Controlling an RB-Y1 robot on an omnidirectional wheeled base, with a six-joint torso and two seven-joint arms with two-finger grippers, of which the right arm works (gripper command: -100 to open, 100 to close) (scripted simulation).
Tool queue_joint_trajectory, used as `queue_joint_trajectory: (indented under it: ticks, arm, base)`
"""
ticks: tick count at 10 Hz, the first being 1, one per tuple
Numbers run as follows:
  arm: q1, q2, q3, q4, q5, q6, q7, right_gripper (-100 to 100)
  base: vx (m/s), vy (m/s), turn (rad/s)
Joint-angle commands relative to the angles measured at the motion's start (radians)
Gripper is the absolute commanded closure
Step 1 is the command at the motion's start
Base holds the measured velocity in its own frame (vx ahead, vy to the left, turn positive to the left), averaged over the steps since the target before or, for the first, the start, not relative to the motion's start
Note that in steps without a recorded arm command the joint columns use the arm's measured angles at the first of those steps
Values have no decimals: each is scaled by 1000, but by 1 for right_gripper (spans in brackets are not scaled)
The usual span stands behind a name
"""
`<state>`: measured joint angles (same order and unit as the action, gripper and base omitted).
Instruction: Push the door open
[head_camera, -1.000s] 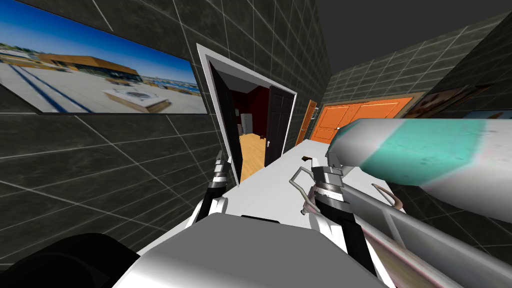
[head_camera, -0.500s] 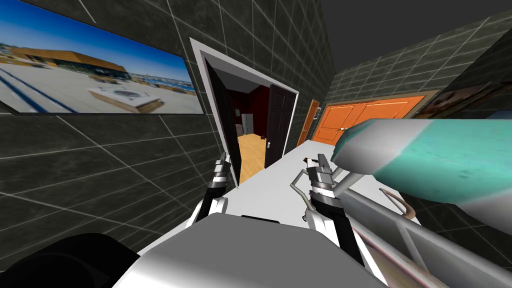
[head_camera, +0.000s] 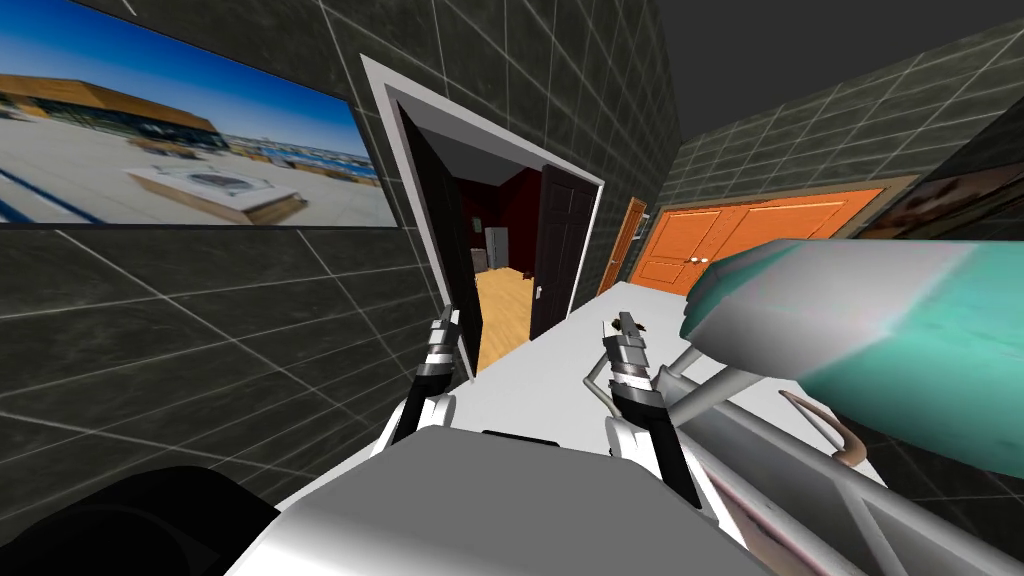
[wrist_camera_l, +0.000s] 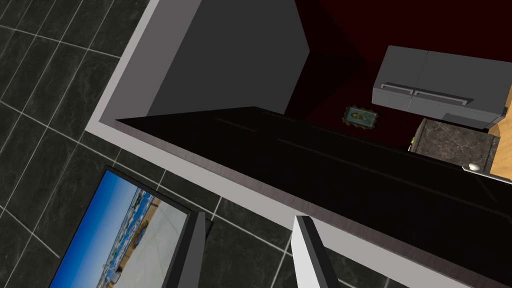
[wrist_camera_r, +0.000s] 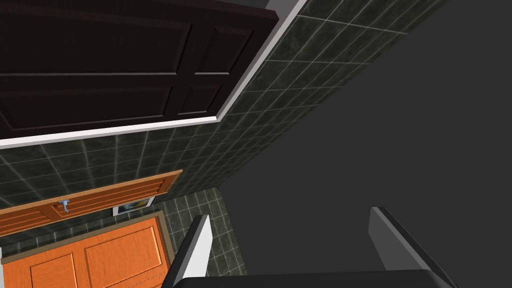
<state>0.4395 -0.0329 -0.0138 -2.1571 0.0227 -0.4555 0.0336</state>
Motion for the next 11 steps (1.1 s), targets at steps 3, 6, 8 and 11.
queue_joint_trajectory:
  ticks: [3, 6, 8, 11]
  arm:
    - [-30, -18, 7, 75, 14, -17, -16, -100]
    - [-53, -27, 12, 131, 24, -31, -27, -100]
    - [-76, -36, 18, 189, 34, -45, -38, -100]
    - [-101, -44, 24, 250, 45, -60, -50, -100]
  base:
    - [108, -58, 39]
    - [89, -32, 31]
    - [130, -65, 54]
    - [100, -49, 37]
